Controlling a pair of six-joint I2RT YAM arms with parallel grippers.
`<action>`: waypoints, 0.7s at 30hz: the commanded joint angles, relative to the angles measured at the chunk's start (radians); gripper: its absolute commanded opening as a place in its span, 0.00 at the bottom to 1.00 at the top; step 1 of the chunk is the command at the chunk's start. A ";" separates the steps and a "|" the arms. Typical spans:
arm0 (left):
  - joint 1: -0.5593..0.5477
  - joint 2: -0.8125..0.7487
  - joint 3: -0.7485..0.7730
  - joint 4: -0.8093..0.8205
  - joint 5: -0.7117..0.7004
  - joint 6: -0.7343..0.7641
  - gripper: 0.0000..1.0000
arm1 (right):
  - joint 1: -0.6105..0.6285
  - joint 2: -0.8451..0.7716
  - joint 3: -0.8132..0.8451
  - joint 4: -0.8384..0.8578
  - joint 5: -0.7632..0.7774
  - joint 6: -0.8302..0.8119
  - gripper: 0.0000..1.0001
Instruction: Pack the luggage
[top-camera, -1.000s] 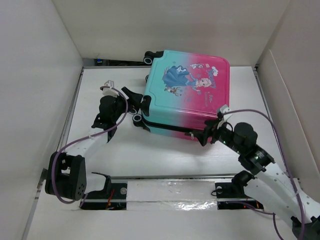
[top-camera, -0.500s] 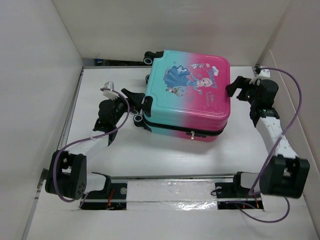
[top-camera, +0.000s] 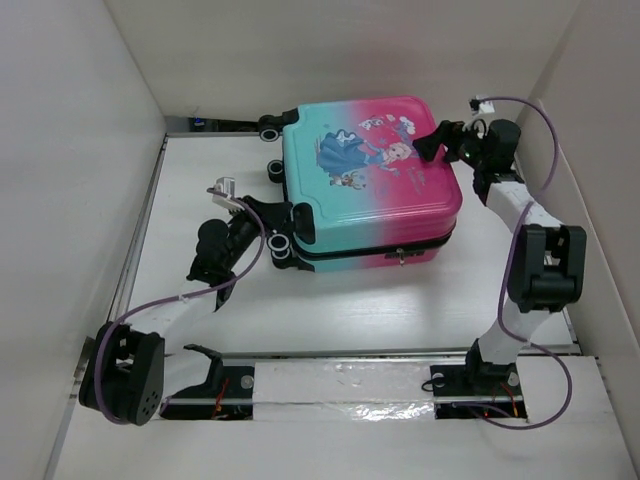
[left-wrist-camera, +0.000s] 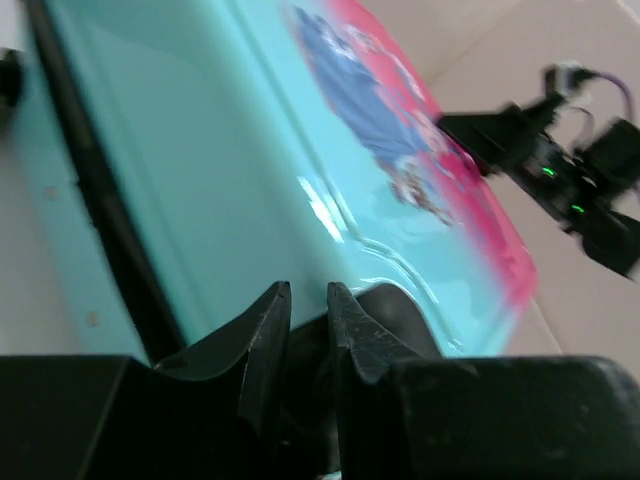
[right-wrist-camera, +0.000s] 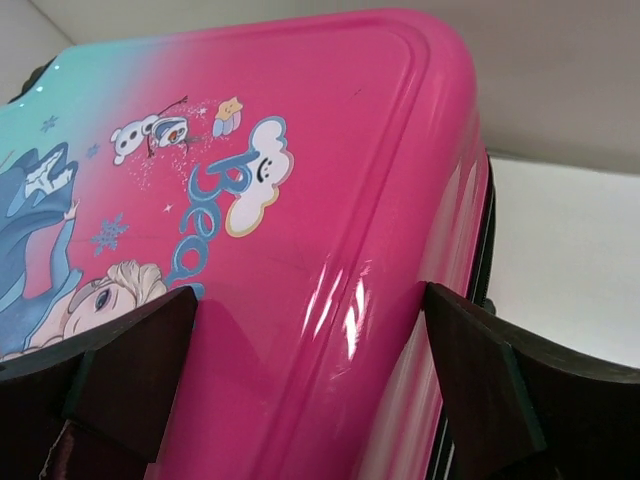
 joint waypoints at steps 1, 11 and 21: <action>-0.081 -0.037 -0.055 -0.066 0.086 0.033 0.18 | 0.173 0.108 0.055 -0.046 -0.260 0.014 0.98; -0.102 -0.189 -0.127 -0.180 0.063 0.059 0.70 | 0.264 0.237 0.529 -0.320 -0.168 -0.058 1.00; -0.102 -0.278 -0.173 -0.218 0.025 0.093 0.73 | 0.167 0.061 0.524 -0.239 -0.191 -0.065 1.00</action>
